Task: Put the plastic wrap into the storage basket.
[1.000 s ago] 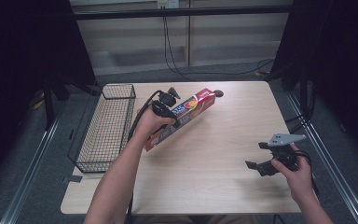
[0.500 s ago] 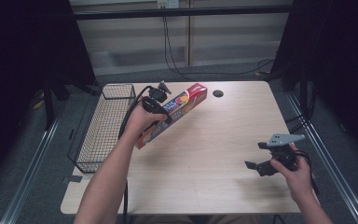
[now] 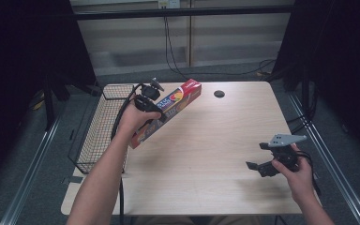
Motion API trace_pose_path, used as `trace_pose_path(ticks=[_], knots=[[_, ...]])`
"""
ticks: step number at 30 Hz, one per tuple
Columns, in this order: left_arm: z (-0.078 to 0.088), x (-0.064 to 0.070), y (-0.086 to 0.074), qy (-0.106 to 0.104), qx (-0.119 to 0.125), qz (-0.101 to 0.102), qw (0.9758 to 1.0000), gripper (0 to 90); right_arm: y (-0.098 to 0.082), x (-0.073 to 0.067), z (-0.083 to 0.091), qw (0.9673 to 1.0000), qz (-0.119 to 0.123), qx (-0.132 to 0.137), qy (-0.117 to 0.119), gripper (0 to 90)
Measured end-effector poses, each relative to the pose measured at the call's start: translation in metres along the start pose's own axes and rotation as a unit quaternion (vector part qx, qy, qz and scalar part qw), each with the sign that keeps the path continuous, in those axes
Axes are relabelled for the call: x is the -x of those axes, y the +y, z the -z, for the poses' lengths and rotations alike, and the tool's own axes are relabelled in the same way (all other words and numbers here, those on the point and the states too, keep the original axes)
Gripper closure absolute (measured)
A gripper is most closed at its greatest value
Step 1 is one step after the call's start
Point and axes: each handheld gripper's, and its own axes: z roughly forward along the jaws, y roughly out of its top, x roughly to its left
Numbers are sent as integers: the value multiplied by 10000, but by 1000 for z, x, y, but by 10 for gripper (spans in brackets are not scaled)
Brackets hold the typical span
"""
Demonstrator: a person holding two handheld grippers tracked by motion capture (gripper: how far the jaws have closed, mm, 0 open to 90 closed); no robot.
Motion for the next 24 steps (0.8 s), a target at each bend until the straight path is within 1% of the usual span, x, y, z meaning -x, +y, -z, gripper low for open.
trace_pose_path(ticks=[1, 2, 3, 5, 6, 7, 8, 9, 10, 11, 12, 13, 15, 16, 17, 18, 19, 20, 21, 22, 23, 24], knots=[[2, -1, 0, 8, -22, -17, 10000, 430, 0, 0, 0, 10000, 7, 4, 1, 47], [3, -2, -1, 10, 9, 17, 10000, 431, 0, 0, 0, 10000, 10, 1, -16, 47], [5, -2, -1, 1, -30, 23, 10000, 431, 0, -1, 0, 10000, 16, 0, -20, 47], [7, -3, -2, 47, -12, 49, 10000, 431, 1, -1, 0, 10000, 16, 4, -11, 47], [9, -4, -3, 57, -21, 27, 10000, 432, 1, -1, 0, 10000, 10, 5, -18, 47], [9, -4, -4, 60, 33, 81, 9999, 432, 1, -1, 0, 10000, 9, 18, 3, 47], [11, -5, -4, 92, 24, 62, 9999, 432, 1, -1, 0, 10000, 9, 6, -10, 47], [13, -6, -5, 51, 24, 92, 9999, 432, 1, -1, 0, 10000, 10, 15, 0, 47], [14, -7, -6, 56, 28, 76, 10000, 432, 1, -1, 0, 10000, 10, 15, 2, 47], [15, -7, -6, 53, 26, 121, 9999, 432, 1, -1, 0, 10000, 18, 4, -11, 47], [16, -8, -7, 78, 83, 134, 9998, 433, 1, -1, 0, 10000, 18, 2, -20, 47], [18, -9, -8, 113, 37, 97, 9999, 433, 1, -1, 0, 10000, 19, 4, -17, 47], [21, -10, -9, 115, 77, 170, 9998, 433, 1, -1, 0, 10000, 22, 9, 6, 47], [23, -11, -10, 113, 37, 186, 9998, 433, 1, -1, 0, 10000, 24, 6, 7, 47], [24, -12, -11, 154, 100, 194, 9996, 433, 1, -1, 0, 10000, 34, -1, -8, 46], [27, -14, -12, 114, 55, 210, 9997, 434, 1, -1, 0, 10000, 26, -2, -4, 47], [29, -15, -13, 121, 78, 176, 9997, 434, 1, -1, -1, 10000, 39, -3, -5, 46], [30, -16, -15, 166, 127, 183, 9996, 434, 1, -1, -1, 10000, 38, -3, 11, 46], [32, -17, -16, 143, 89, 254, 9995, 434, 1, -1, -1, 10000, 38, -4, 11, 47], [33, -17, -17, 201, 145, 293, 9993, 434, 1, -1, -1, 10000, 38, -4, 12, 46], [35, -19, -19, 177, 150, 339, 9992, 435, 1, -1, -1, 10000, 35, -5, 7, 47], [36, -20, -21, 202, 179, 364, 9990, 434, 1, -1, -1, 10000, 35, 0, 7, 46]])
